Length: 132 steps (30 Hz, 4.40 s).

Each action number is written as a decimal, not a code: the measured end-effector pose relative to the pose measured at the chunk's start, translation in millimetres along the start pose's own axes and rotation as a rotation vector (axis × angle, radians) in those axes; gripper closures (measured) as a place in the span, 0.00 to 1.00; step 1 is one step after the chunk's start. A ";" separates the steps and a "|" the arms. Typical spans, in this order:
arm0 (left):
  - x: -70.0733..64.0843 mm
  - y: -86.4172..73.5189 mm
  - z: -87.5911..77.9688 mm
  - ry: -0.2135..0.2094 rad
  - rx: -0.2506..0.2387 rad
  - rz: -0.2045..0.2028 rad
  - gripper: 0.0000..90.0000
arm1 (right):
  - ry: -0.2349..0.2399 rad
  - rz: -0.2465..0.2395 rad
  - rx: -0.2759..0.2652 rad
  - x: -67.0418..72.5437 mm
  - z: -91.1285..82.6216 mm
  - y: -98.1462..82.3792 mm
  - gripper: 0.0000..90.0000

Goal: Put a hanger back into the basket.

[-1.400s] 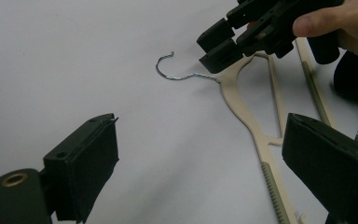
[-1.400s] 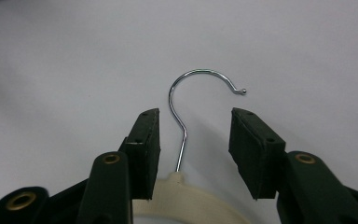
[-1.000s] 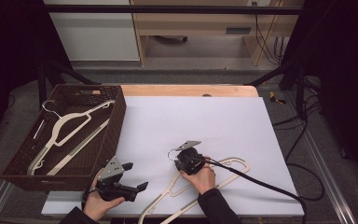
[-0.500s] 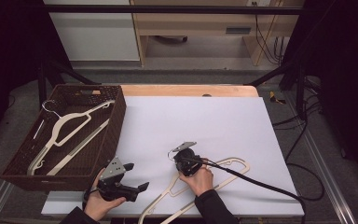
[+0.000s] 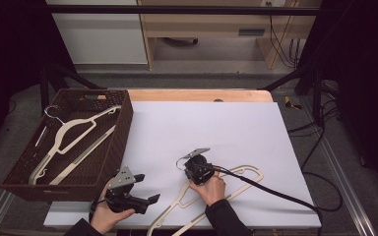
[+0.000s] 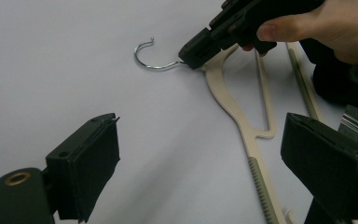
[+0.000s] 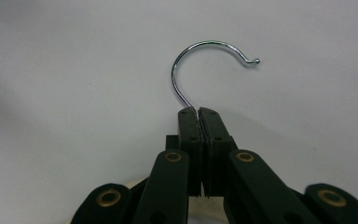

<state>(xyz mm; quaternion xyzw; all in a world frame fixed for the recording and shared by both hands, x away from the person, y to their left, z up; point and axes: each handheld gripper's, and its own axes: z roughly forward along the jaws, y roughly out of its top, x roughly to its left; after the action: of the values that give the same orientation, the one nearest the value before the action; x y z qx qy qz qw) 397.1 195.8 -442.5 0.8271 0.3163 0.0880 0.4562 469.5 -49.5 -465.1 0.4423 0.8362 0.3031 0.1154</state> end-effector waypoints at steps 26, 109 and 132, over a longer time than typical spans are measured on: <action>-16.8 21.5 81.8 -0.239 0.228 -0.092 0.59 | 0.041 -0.087 -0.138 3.4 -37.5 1.8 0.99; 13.8 112.2 -79.7 -0.010 -0.083 0.080 0.97 | -0.026 -0.054 -0.530 -111.7 -160.5 -68.8 0.09; 70.6 134.2 -139.9 0.088 -0.133 0.094 0.97 | -0.044 -0.023 -0.544 -120.7 -165.2 -73.4 0.06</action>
<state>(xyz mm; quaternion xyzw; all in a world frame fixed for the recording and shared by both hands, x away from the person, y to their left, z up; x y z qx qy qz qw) 451.3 284.6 -264.3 0.8043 0.2902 0.1665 0.4911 414.5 -245.3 -388.4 0.3920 0.7263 0.5055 0.2517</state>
